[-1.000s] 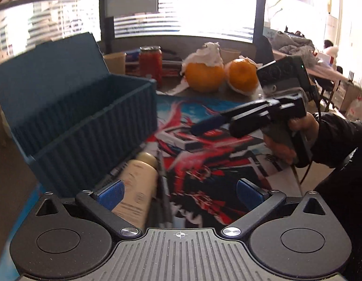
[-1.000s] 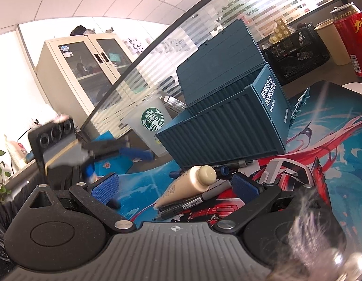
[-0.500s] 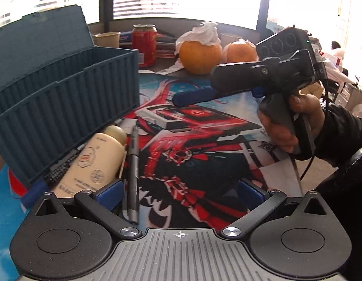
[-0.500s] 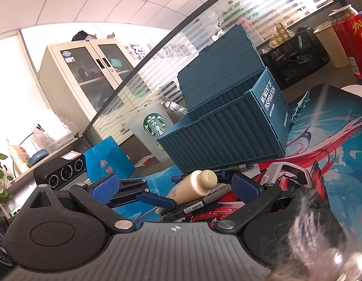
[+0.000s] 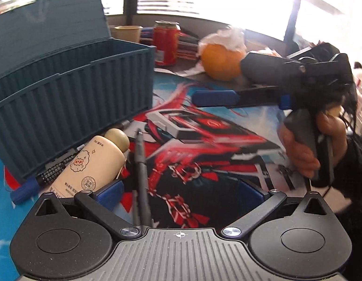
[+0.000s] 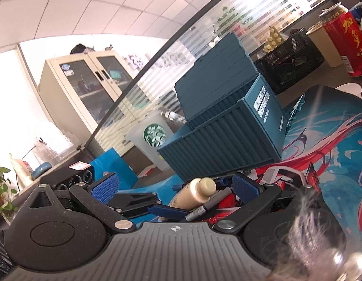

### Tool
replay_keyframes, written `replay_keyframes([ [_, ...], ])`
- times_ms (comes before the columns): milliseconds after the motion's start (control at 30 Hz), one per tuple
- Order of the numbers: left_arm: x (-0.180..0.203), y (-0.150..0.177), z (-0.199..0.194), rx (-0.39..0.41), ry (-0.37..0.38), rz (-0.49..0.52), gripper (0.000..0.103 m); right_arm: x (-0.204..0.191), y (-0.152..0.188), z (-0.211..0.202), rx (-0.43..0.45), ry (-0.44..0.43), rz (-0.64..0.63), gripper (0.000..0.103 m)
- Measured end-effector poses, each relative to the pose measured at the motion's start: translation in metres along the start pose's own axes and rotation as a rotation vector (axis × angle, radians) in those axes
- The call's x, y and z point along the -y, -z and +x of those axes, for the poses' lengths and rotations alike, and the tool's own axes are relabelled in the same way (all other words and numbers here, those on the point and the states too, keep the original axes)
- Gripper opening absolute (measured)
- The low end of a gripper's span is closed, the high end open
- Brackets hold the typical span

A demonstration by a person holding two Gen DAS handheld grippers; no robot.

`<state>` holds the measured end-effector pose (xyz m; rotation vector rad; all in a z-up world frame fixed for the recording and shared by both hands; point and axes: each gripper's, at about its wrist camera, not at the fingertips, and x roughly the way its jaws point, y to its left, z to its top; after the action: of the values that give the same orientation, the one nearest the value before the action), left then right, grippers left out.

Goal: Organize rigid objects
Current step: 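Move the left gripper to the pile and grasp a black pen, then carry the black pen into the teal box and open the left gripper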

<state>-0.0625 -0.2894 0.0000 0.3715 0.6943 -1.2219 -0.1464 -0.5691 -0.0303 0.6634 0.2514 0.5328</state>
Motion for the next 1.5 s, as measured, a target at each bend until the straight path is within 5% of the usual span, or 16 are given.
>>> replay_keyframes([
  [200,0.008,0.001,0.002,0.017,-0.071,0.021,0.093,0.005,-0.003,-0.009,0.043,-0.013,0.026,0.103],
  [333,0.008,-0.001,-0.003,0.023,-0.105,0.027,0.047,0.005,-0.003,-0.01,0.046,-0.017,0.03,0.103],
  [533,-0.003,-0.006,-0.006,0.01,-0.16,-0.055,0.008,0.006,-0.004,-0.011,0.056,-0.022,0.031,0.103],
  [1167,0.016,-0.014,-0.034,-0.003,-0.165,0.06,0.007,0.019,-0.007,-0.017,0.082,-0.038,0.085,0.103],
  [1500,0.009,-0.047,-0.067,0.047,-0.187,0.156,0.007,0.026,-0.008,-0.021,0.091,-0.049,0.127,0.103],
])
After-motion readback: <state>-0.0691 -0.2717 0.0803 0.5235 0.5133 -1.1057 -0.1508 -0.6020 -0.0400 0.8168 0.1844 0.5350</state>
